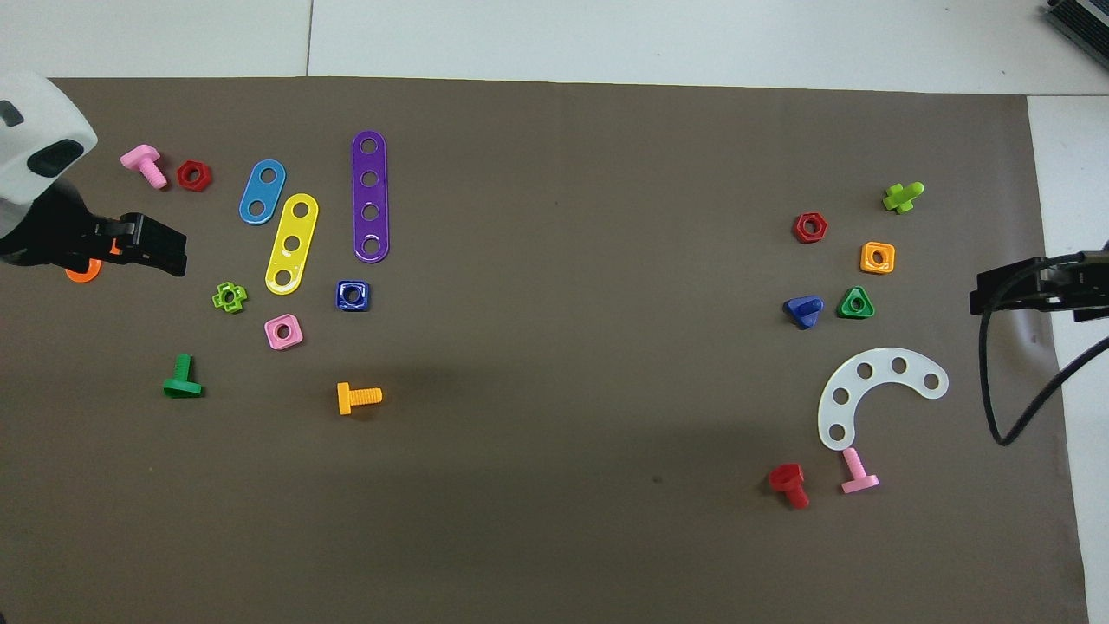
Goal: Unscrew and place screws in storage area
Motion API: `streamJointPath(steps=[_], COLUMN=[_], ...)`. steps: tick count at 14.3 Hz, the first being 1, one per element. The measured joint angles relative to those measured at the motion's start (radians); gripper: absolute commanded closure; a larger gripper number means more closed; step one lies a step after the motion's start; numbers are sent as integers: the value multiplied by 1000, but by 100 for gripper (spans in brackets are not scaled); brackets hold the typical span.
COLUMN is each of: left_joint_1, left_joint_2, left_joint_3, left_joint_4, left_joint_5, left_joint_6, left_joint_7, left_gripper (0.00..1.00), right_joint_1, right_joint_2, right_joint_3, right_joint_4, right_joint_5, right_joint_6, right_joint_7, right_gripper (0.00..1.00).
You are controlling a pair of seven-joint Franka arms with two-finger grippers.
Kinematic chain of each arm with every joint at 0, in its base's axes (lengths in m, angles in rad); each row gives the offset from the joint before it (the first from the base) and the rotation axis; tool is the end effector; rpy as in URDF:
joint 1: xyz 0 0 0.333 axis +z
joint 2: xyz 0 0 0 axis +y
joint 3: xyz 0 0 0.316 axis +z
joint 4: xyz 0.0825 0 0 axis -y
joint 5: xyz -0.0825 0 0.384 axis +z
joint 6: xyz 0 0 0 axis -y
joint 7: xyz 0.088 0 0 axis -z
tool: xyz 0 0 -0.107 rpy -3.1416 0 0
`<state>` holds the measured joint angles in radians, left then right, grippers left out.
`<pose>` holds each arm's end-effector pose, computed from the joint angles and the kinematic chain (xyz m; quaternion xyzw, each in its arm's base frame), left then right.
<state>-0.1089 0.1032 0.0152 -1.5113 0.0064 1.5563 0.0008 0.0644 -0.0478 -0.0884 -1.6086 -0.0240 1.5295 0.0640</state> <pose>0.5809 -0.0544 0.5925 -0.9985 0.0473 0.0289 0.0053 0.5349 -0.0167 0.6291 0.9988 -0.0442 -0.0155 0.0102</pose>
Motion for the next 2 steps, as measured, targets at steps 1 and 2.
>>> streamJointPath(steps=[1,2], left_joint_1=[0,0], left_joint_2=[0,0], left_joint_3=[0,0], left_joint_4=[0,0], left_joint_5=[0,0], left_joint_6=[0,0], left_joint_7=[0,0], left_gripper=[0,0], right_joint_1=[0,0], right_joint_2=[0,0], right_joint_3=[0,0], right_joint_4=[0,0], right_joint_5=[0,0], right_joint_6=[0,0], right_joint_7=[0,0], right_gripper=[0,0])
